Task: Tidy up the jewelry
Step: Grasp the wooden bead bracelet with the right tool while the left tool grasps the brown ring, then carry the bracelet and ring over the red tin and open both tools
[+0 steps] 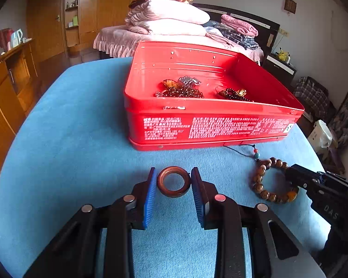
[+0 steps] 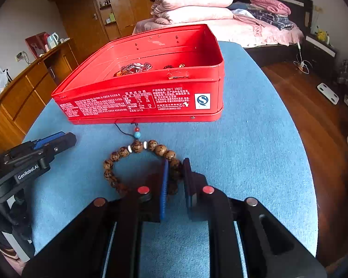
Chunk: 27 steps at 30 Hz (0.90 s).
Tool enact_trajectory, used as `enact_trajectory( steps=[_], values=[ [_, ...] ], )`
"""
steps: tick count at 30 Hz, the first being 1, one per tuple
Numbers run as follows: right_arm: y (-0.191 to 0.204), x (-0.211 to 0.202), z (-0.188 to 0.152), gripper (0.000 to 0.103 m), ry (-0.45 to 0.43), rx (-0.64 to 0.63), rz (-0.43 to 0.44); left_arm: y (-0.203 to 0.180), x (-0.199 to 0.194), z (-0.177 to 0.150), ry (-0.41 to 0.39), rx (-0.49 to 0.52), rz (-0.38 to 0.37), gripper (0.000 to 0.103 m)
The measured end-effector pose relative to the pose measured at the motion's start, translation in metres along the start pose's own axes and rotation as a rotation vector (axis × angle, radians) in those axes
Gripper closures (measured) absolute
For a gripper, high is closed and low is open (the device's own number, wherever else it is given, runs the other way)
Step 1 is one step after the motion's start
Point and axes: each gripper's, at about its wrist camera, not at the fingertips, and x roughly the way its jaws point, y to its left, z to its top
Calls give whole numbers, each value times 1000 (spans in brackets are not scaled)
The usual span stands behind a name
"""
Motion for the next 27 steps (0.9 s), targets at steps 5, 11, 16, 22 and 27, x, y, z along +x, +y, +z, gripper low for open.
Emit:
enact_trajectory(
  steps=[5, 11, 16, 22, 27],
  values=[
    [1, 2, 1, 84, 19, -10, 0, -2, -5, -5, -1, 7, 1, 73],
    [10, 5, 1, 74, 25, -59, -7, -5, -6, -13, 8, 10, -3, 73],
    [12, 4, -4, 92, 20, -77, -37, -4, -7, -17, 13, 3, -3, 73],
    [15, -10, -9, 93, -19, -63, -26, -2, -19, -19, -4, -2, -7, 73],
    [19, -29, -2, 93, -53, -73, -26, -3, -33, -12, -37, 6, -6, 73]
  ],
)
